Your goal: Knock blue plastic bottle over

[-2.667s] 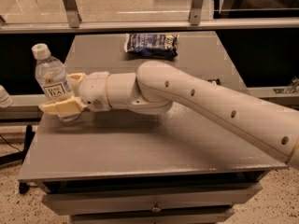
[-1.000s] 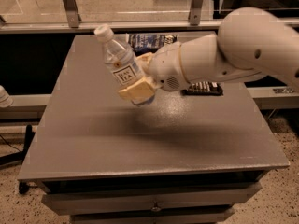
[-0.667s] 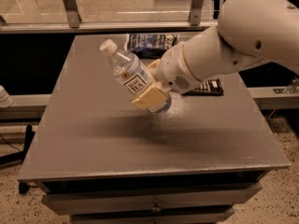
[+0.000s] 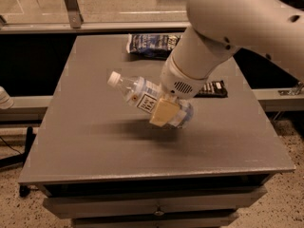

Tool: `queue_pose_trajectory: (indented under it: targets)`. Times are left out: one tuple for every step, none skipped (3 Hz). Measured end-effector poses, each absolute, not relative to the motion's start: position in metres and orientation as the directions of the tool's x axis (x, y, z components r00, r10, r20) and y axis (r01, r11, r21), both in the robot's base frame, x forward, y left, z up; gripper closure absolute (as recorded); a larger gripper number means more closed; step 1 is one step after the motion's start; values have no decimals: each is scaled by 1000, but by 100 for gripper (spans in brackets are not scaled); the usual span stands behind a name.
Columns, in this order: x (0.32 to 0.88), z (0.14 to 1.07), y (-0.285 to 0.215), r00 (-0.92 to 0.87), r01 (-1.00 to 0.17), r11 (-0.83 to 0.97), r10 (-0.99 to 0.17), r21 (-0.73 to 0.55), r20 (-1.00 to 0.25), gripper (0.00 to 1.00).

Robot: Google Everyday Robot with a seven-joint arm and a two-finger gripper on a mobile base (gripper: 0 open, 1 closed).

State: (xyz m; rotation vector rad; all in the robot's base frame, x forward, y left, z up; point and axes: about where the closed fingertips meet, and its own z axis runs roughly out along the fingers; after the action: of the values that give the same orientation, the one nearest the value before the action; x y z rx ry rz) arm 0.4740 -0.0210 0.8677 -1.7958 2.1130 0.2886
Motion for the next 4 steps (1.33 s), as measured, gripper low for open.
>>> queue_pose_trajectory:
  targets:
    - [477,856,-33,-156,-978,187,-950,-94,-272,84]
    - [487,849,-20,-187,-967,223,-950,-123,-252,59]
    - [498,849,3,-198,-957,250,-935,-150,-295,36]
    - [504,850,23,-190,-954,254,-923,-161,-334,12]
